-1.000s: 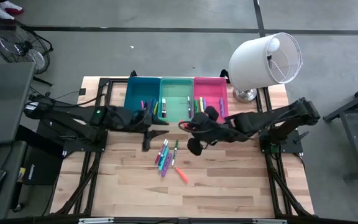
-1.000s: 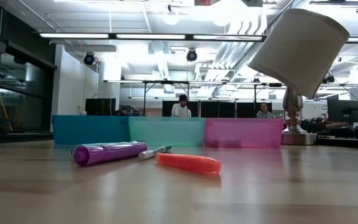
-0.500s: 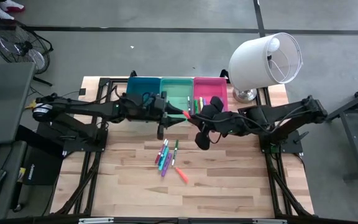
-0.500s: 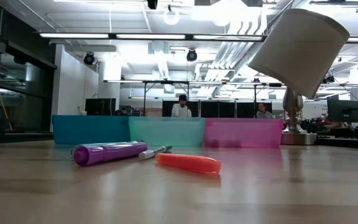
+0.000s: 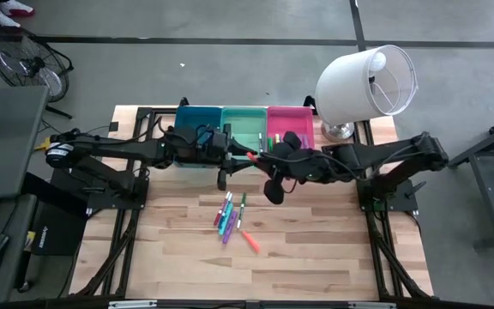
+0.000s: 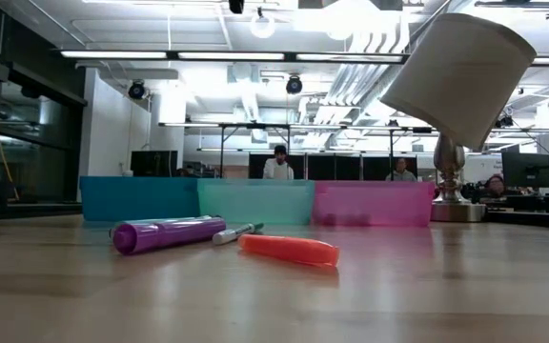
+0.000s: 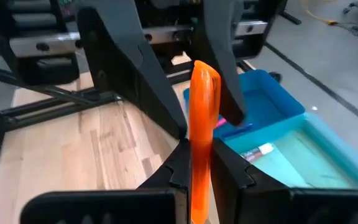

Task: Pick & Place Markers
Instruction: Put the top orange pen into the blue bin

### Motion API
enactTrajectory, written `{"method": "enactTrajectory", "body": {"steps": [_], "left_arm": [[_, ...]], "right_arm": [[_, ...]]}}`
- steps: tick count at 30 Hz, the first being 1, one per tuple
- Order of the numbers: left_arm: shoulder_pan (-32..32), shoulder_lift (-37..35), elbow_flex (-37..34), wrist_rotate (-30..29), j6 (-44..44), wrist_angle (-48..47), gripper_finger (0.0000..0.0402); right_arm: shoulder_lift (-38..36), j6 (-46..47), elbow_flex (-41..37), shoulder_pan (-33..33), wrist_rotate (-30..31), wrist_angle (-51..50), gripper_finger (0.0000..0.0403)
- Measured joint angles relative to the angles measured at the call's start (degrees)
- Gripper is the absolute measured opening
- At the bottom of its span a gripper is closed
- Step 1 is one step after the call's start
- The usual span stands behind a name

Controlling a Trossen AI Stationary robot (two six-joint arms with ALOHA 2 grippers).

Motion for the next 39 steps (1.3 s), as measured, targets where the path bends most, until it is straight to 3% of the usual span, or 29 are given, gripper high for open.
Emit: {"method": "enactTrajectory", "body": {"steps": [20, 23, 27, 39], "left_arm": [[0.0, 0.0, 0.0, 0.7, 0.1, -0.8, 0.0125], [0.0, 0.0, 0.0, 0.6, 0.1, -0.8, 0.0104], [0.0, 0.0, 0.0, 0.7, -0.3, -1.0, 0.0048], [0.0, 0.0, 0.0, 1.1, 0.2, -0.9, 0.0048]], "right_arm": [[1.1, -0.6, 0.0, -0.9, -1.0, 2.9, 0.0025], [1.1, -0.6, 0.0, -0.9, -1.0, 2.9, 0.0025], [1.1, -1.2, 0.0, -0.9, -0.6, 2.9, 0.0025], [1.2, -1.5, 0.0, -0.9, -0.3, 2.9, 0.0025]]}}
